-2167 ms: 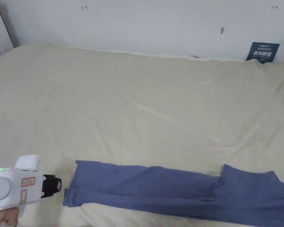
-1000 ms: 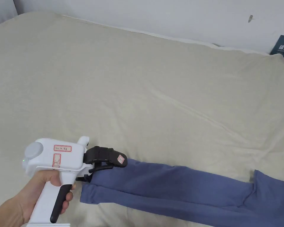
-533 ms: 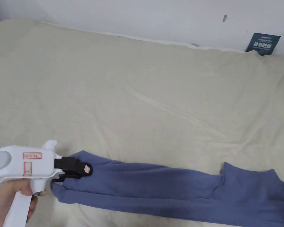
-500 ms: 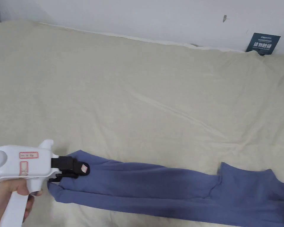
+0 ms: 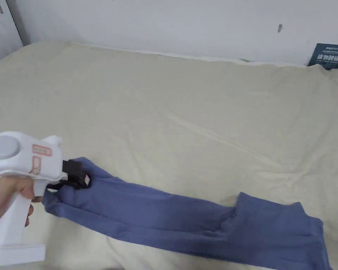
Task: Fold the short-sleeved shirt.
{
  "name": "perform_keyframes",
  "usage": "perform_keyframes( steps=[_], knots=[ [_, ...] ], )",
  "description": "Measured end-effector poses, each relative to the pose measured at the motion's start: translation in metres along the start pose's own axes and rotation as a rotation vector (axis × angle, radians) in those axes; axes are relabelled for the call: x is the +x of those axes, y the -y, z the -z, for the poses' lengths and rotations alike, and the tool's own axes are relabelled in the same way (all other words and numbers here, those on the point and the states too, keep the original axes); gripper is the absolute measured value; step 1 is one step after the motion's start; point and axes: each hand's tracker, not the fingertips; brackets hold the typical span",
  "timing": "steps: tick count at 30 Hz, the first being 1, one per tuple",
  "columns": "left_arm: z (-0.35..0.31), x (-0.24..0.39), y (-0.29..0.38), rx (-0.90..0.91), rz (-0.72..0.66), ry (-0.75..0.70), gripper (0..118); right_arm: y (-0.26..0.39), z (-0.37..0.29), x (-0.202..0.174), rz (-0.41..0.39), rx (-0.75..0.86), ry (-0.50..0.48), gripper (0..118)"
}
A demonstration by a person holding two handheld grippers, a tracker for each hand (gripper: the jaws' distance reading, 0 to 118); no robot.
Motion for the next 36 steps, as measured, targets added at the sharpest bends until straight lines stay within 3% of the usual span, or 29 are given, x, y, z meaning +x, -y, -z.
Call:
perform_keyframes(
  steps=[8, 17, 18, 19, 20, 21, 22, 25, 26, 27, 29, 31, 34, 36],
  knots=[
    [0.011, 0.141, 0.006, -0.061, 0.320, -0.287, 5, 0.002, -0.009, -0.019, -0.103, -0.005, -0.068, 1],
    [0.125, 0.268, 0.062, -0.066, 0.547, -0.504, 7, 0.009, -0.010, -0.030, -0.164, -0.018, -0.156, 1],
    [0.144, 0.283, 0.071, -0.085, 0.560, -0.500, 34, 0.010, -0.006, -0.027, -0.155, -0.025, -0.159, 1],
    [0.162, 0.293, 0.080, -0.103, 0.580, -0.479, 103, 0.010, -0.003, -0.026, -0.149, -0.028, -0.156, 1],
    [0.181, 0.302, 0.088, -0.176, 0.648, -0.405, 116, 0.010, -0.004, -0.025, -0.142, -0.029, -0.151, 1],
    [0.183, 0.312, 0.102, -0.150, 0.594, -0.280, 106, 0.010, -0.004, -0.024, -0.132, -0.025, -0.140, 1],
    [0.188, 0.314, 0.110, -0.191, 0.547, -0.210, 105, 0.010, -0.005, -0.023, -0.119, -0.021, -0.135, 1],
    [0.174, 0.316, 0.113, -0.250, 0.478, -0.114, 103, 0.006, -0.006, -0.016, -0.094, -0.023, -0.143, 1],
    [0.158, 0.309, 0.105, -0.241, 0.491, -0.078, 99, 0.006, -0.007, -0.015, -0.092, -0.022, -0.146, 1],
    [0.142, 0.295, 0.097, -0.212, 0.480, -0.073, 87, 0.005, -0.007, -0.014, -0.089, -0.023, -0.146, 1],
    [0.110, 0.266, 0.076, -0.131, 0.454, -0.120, 6, 0.005, -0.003, -0.012, -0.083, -0.026, -0.153, 1],
    [0.089, 0.228, 0.056, -0.005, 0.381, -0.264, 0, 0.006, 0.001, -0.013, -0.081, -0.037, -0.164, 1],
    [0.097, 0.186, 0.040, 0.027, 0.426, -0.661, 0, 0.010, 0.006, -0.017, -0.076, -0.043, -0.186, 1],
    [0.116, 0.167, 0.036, 0.022, 0.426, -0.803, 0, 0.013, 0.008, -0.020, -0.067, -0.047, -0.210, 1]
  ],
)
